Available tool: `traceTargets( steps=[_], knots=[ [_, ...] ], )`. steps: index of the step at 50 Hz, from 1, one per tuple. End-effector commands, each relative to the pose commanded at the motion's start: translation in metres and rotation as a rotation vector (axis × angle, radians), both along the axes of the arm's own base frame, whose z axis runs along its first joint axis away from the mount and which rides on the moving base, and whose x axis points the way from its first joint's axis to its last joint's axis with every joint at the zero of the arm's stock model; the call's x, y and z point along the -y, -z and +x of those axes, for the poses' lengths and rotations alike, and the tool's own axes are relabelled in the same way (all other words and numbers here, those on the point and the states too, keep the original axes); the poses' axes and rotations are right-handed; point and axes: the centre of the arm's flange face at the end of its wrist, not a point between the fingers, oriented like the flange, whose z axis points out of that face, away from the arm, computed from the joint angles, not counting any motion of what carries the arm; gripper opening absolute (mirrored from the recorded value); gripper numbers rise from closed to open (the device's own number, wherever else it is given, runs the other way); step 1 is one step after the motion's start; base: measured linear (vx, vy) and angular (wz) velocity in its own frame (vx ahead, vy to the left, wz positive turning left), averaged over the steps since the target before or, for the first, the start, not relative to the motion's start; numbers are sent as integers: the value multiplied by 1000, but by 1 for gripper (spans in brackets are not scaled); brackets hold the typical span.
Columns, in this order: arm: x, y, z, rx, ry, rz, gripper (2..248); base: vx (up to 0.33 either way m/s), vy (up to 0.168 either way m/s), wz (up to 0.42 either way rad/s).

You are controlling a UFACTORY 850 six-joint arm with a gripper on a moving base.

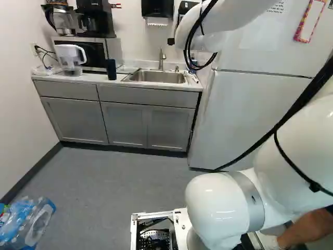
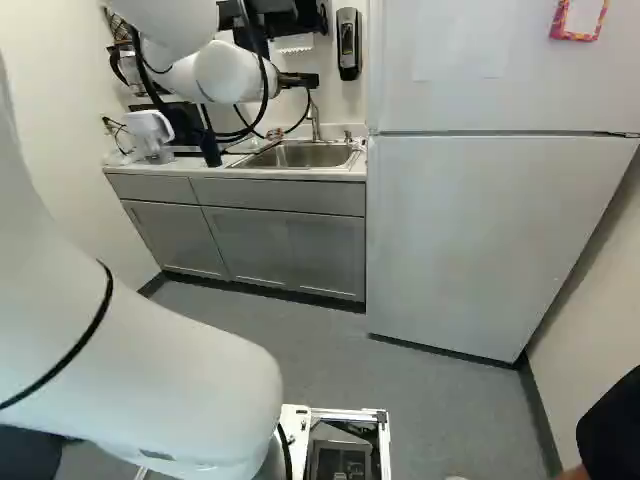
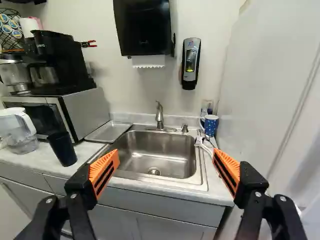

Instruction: Rinse the cup and place it in the tray

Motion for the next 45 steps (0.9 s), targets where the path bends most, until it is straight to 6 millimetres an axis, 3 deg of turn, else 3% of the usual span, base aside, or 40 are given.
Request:
traceTargets(
  steps=[45],
  knots=[
    [0, -6, 0, 11, 0, 0, 247, 0, 0, 0]
  ],
)
